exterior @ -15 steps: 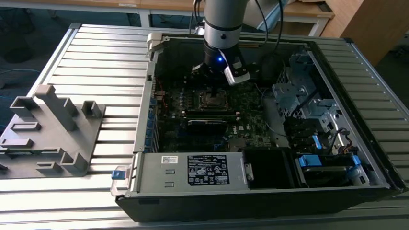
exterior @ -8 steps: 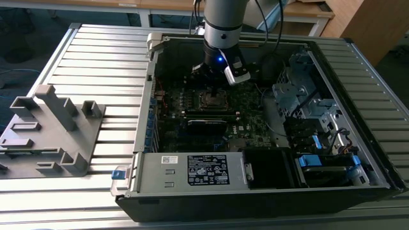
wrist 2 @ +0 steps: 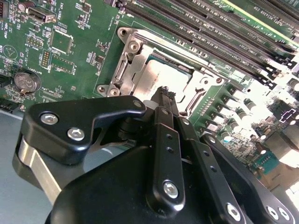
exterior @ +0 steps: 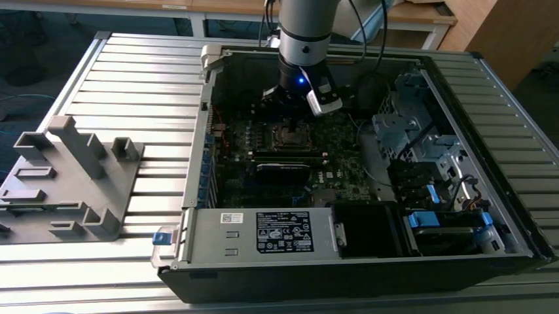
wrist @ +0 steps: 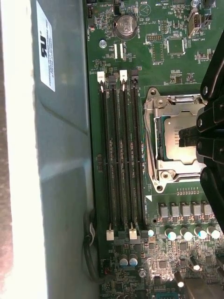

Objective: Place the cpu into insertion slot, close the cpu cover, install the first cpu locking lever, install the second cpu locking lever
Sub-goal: 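Install the first cpu locking lever, then install the second cpu locking lever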

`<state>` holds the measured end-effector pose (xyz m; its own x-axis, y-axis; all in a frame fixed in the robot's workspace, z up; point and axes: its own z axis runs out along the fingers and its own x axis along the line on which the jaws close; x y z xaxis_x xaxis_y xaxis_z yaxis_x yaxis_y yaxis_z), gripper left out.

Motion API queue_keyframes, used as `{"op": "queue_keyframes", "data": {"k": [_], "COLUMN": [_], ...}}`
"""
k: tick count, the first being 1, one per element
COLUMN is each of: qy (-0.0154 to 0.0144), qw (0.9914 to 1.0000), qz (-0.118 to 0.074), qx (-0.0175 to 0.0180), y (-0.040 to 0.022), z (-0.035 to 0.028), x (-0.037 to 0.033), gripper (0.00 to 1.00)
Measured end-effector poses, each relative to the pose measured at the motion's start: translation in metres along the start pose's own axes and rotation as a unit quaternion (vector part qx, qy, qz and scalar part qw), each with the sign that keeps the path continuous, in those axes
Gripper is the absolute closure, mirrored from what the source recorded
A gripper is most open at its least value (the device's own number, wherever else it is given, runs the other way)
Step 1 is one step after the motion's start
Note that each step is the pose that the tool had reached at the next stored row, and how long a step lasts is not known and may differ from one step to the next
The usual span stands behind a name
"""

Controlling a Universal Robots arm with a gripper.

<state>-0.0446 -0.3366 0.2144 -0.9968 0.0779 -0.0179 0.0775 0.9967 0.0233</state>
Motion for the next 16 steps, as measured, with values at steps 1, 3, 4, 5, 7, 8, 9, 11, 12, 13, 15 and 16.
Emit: {"op": "queue_keyframes", "data": {"k": [1,3,4,5,7,8,9,11,12,13,15,16], "qy": [0.0000,0.0000,0.0000,0.0000,0.0000,0.0000,0.0000,0.0000,0.0000,0.0000,0.0000,0.0000], "qw": [1.00000,1.00000,1.00000,1.00000,1.00000,1.00000,1.00000,1.00000,1.00000,1.00000,1.00000,1.00000], "qz": [0.000,0.000,0.000,0.000,0.000,0.000,0.000,0.000,0.000,0.000,0.000,0.000], "qx": [0.0000,0.0000,0.0000,0.0000,0.0000,0.0000,0.0000,0.0000,0.0000,0.0000,0.0000,0.0000], "y": [0.0000,0.0000,0.0000,0.0000,0.0000,0.0001,0.0001,0.0001,0.0000,0.0000,0.0000,0.0000], "z": [0.0000,0.0000,0.0000,0.0000,-0.0008,-0.0014,-0.0014,-0.0014,-0.0014,-0.0014,-0.0015,-0.0015], "x": [0.0000,0.0000,0.0000,-0.0001,-0.0001,-0.0001,-0.0001,0.0000,0.0001,0.0001,0.0002,0.0002], "gripper": [0.89,0.89,0.89,0.89,0.89,0.89,0.89,0.89,0.89,0.89,0.89,0.89]}}
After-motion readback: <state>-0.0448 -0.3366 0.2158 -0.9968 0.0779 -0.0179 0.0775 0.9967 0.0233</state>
